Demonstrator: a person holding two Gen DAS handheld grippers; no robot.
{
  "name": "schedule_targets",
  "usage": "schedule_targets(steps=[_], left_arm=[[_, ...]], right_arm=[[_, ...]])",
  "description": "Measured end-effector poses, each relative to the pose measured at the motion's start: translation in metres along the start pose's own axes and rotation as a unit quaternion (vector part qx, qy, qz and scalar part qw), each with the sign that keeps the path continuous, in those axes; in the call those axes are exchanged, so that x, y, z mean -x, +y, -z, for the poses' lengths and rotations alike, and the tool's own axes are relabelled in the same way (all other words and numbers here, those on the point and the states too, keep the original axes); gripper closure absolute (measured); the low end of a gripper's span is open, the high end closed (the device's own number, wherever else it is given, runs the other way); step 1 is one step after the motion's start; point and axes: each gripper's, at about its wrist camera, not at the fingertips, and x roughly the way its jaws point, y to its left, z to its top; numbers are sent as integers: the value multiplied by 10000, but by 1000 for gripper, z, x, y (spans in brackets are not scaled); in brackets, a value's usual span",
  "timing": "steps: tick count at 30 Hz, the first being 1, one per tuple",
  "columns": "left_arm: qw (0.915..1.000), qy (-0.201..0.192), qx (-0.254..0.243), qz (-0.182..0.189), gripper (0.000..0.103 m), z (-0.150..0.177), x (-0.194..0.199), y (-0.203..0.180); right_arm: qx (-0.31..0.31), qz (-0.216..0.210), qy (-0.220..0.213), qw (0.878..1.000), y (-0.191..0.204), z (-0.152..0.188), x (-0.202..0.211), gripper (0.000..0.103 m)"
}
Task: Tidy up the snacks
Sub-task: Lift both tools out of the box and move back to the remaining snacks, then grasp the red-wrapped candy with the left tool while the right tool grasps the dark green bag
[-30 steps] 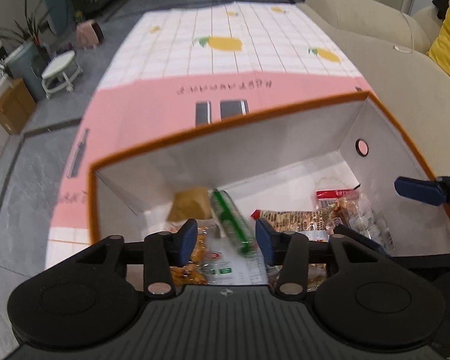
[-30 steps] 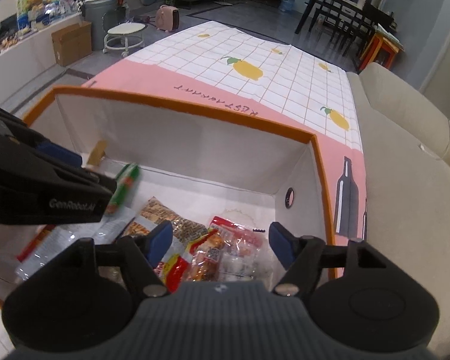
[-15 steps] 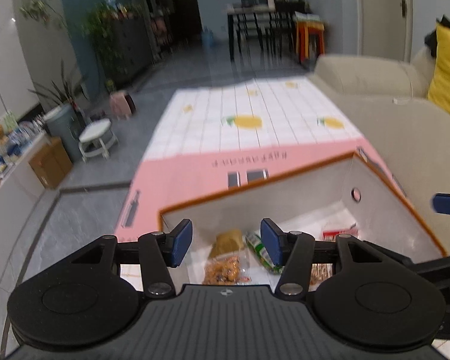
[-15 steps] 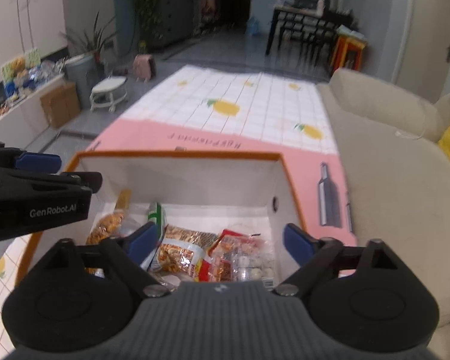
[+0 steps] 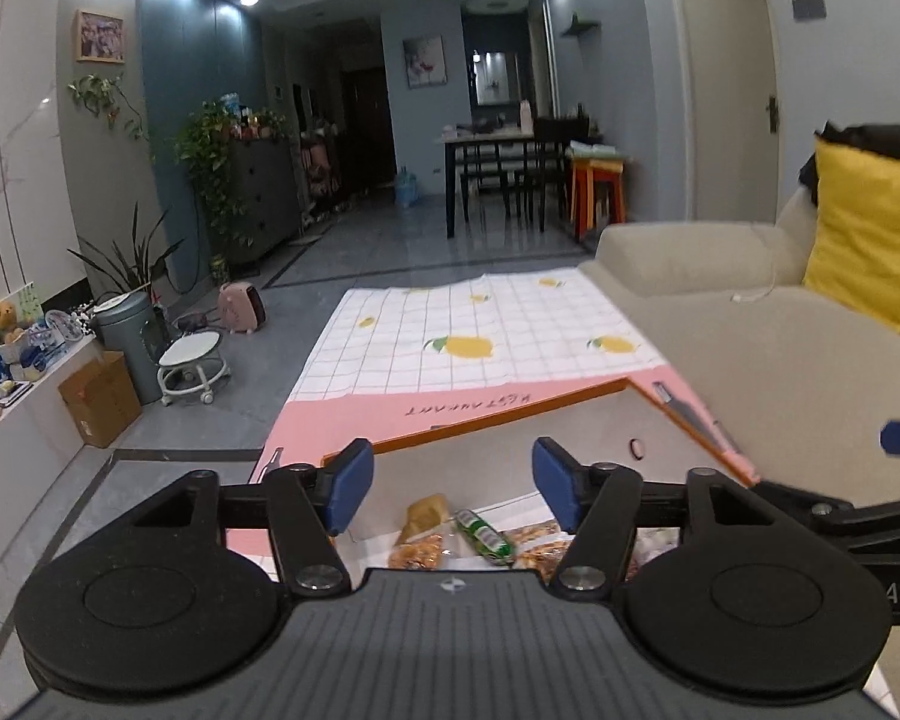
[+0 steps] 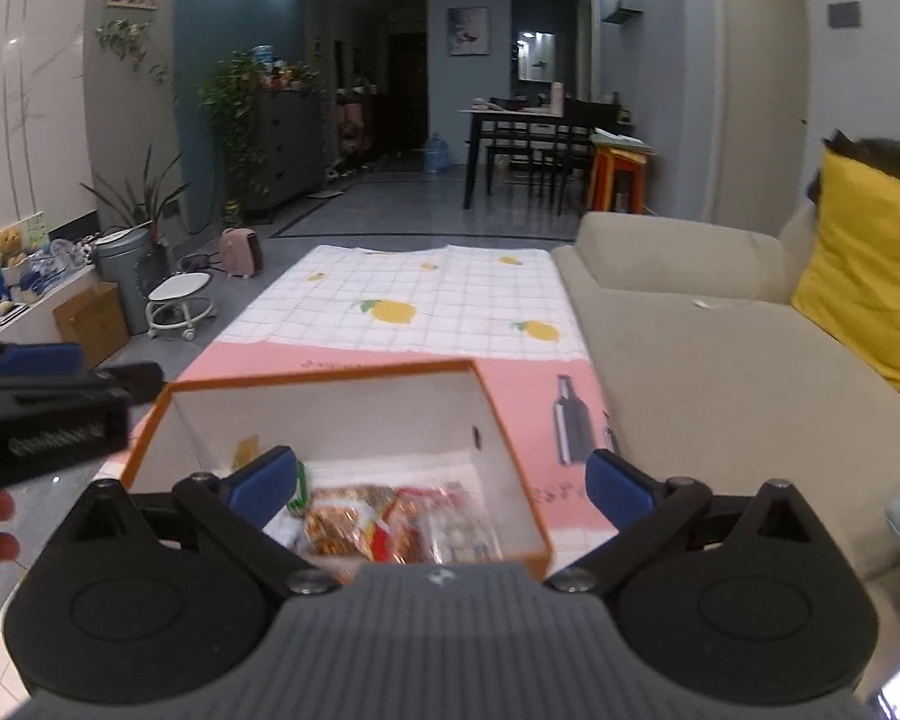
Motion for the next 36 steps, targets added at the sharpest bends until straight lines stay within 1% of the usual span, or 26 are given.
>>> schedule_targets(steps=[4, 7, 9, 12, 15, 16, 17, 18, 21, 23, 25, 29, 31, 32, 34, 36], left_arm=[[9998, 15, -182, 47, 29, 14, 14, -12], [9994, 38, -330, 120, 29, 25, 21, -23], [9991, 73, -384, 169, 29, 33, 25, -29], [9991, 138, -269, 307, 29, 45, 29, -35], [9988, 188, -247, 367, 27, 58, 31, -42], [9985, 214, -303, 391, 22, 62, 31, -45], [9981, 292, -363, 415, 19, 66, 31, -48], [9976, 397, -381, 410, 19, 69, 30, -51], [9970, 522, -217, 521, 19, 80, 24, -52], [9966, 638, -100, 502, 18, 89, 19, -53], [9962, 734, -44, 459, 18, 98, 15, -54], [9918, 1085, 88, 668, 19, 107, 6, -56], [9901, 1181, 171, 733, 22, 110, 3, -55], [9892, 1242, 187, 759, 23, 112, 1, -54], [9869, 1370, 226, 825, 23, 118, -4, -55], [9839, 1535, 289, 870, 24, 121, -9, -53]], right_arm=[[-279, 74, 139, 9995, -14, 19, 18, 4], [-427, 243, 158, 9987, -21, 35, 30, 4], [-364, 415, 135, 9984, -22, 46, 38, 4], [-131, 638, 204, 9977, -20, 60, 45, 4], [16, 601, 282, 9978, -21, 75, 48, 4], [-2, 570, 278, 9980, -22, 78, 48, 4], [-29, 542, 284, 9981, -22, 82, 51, 4], [-60, 528, 334, 9980, -23, 86, 53, 4], [-145, 533, 528, 9971, -28, 94, 48, 4], [-262, 461, 646, 9965, -32, 100, 44, 4], [-346, 424, 670, 9962, -35, 108, 40, 4], [-201, 481, 713, 9961, -38, 119, 28, 4], [-103, 523, 675, 9963, -38, 123, 24, 4], [-54, 554, 689, 9961, -39, 124, 21, 5], [-20, 550, 743, 9957, -40, 125, 16, 11], [-17, 515, 827, 9952, -43, 127, 11, 18]])
